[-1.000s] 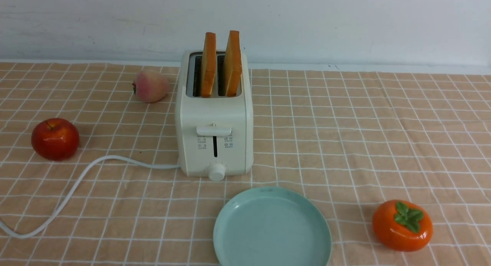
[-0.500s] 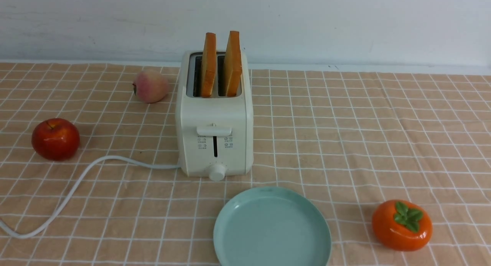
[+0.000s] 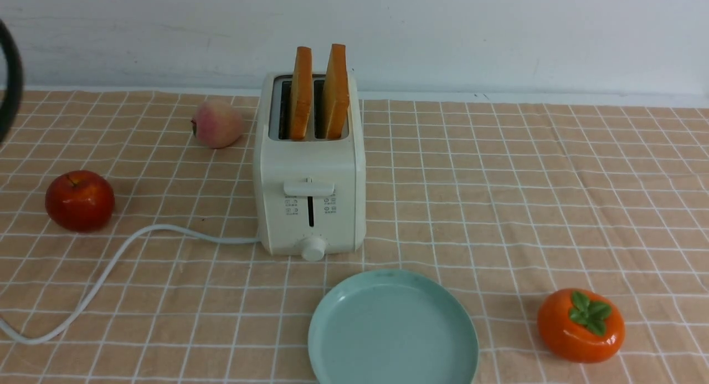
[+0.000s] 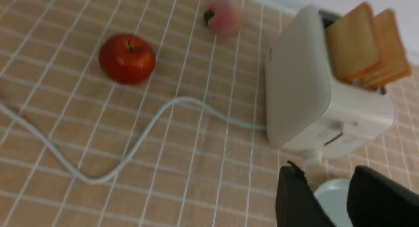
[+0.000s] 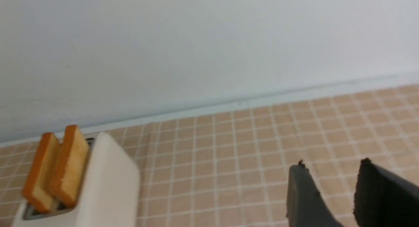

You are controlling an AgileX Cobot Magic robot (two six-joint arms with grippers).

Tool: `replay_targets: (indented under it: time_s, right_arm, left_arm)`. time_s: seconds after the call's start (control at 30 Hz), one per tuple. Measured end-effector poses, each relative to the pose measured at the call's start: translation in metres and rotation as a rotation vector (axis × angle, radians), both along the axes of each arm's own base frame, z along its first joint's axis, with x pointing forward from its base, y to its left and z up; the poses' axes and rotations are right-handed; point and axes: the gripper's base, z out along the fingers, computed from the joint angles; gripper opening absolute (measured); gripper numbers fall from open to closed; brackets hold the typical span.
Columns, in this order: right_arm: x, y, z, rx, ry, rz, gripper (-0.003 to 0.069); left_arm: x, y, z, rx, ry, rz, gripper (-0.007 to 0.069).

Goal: Take toasted bread from bread machine on light coffee tablecloth place on plate.
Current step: 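Grasp the toast slice in the toaster and pull it up out of the slot with the right gripper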

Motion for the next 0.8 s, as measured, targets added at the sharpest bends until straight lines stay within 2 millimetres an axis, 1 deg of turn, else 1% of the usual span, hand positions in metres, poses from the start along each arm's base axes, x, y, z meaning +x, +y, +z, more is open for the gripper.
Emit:
replay_targets:
  time_s: [0.07, 0.13, 0.17, 0.2, 0.23, 0.3, 0.33, 0.37, 0.4, 0.43, 0.47, 0.5, 0.53, 0.6, 0.63, 0.73, 0.77, 0.8]
  right_arm:
    - [0.021, 0.011, -0.015, 0.145, 0.105, 0.056, 0.0239]
    - [0.031, 0.019, -0.022, 0.205, 0.152, 0.107, 0.0239]
    - [0.042, 0.028, -0.030, 0.221, 0.188, 0.173, 0.0239]
    - [0.046, 0.031, -0.032, 0.223, 0.200, 0.187, 0.0239]
    - [0.060, 0.048, -0.040, 0.242, 0.236, 0.298, 0.0239]
    - [0.076, 0.071, -0.047, 0.229, 0.267, 0.448, 0.0239]
    - [0.084, 0.084, -0.049, 0.234, 0.278, 0.525, 0.0239]
    - [0.083, 0.085, -0.049, 0.236, 0.277, 0.535, 0.0239]
    - [0.096, 0.105, -0.049, 0.250, 0.288, 0.637, 0.0239]
    - [0.104, 0.117, -0.051, 0.247, 0.301, 0.687, 0.0239]
    - [0.110, 0.127, -0.047, 0.237, 0.292, 0.730, 0.0239]
    - [0.113, 0.132, -0.046, 0.235, 0.293, 0.744, 0.0239]
    - [0.126, 0.149, -0.044, 0.219, 0.295, 0.781, 0.0243]
    - [0.142, 0.170, -0.045, 0.178, 0.320, 0.778, 0.0251]
    - [0.147, 0.175, -0.041, 0.149, 0.314, 0.770, 0.0256]
    - [0.165, 0.204, -0.043, 0.090, 0.349, 0.708, 0.0279]
    - [0.169, 0.210, -0.045, 0.059, 0.353, 0.683, 0.0286]
    - [0.170, 0.214, -0.045, 0.064, 0.358, 0.677, 0.0289]
  left_arm:
    - [0.003, -0.004, -0.012, -0.039, 0.116, -0.021, 0.0238]
    - [0.003, -0.007, -0.020, -0.052, 0.181, -0.041, 0.0238]
    - [0.003, -0.009, -0.029, -0.059, 0.231, -0.059, 0.0238]
    - [0.002, -0.009, -0.029, -0.060, 0.233, -0.062, 0.0238]
    - [0.001, -0.011, -0.038, -0.068, 0.280, -0.083, 0.0238]
    - [-0.003, -0.013, -0.045, -0.079, 0.301, -0.098, 0.0238]
    - [-0.005, -0.013, -0.047, -0.083, 0.306, -0.102, 0.0238]
    - [-0.005, -0.013, -0.047, -0.086, 0.306, -0.103, 0.0238]
    - [-0.008, -0.013, -0.049, -0.091, 0.307, -0.106, 0.0238]
    - [-0.009, -0.014, -0.050, -0.093, 0.306, -0.107, 0.0238]
    - [-0.010, -0.014, -0.050, -0.095, 0.305, -0.108, 0.0238]
    - [-0.011, -0.014, -0.050, -0.096, 0.305, -0.109, 0.0238]
    - [-0.012, -0.014, -0.051, -0.098, 0.307, -0.110, 0.0238]
    - [-0.012, -0.014, -0.051, -0.099, 0.308, -0.110, 0.0238]
    - [-0.012, -0.014, -0.051, -0.099, 0.307, -0.110, 0.0238]
    - [-0.012, -0.014, -0.051, -0.102, 0.302, -0.110, 0.0238]
    - [-0.012, -0.014, -0.051, -0.102, 0.302, -0.110, 0.0238]
    - [-0.012, -0.014, -0.051, -0.102, 0.302, -0.110, 0.0238]
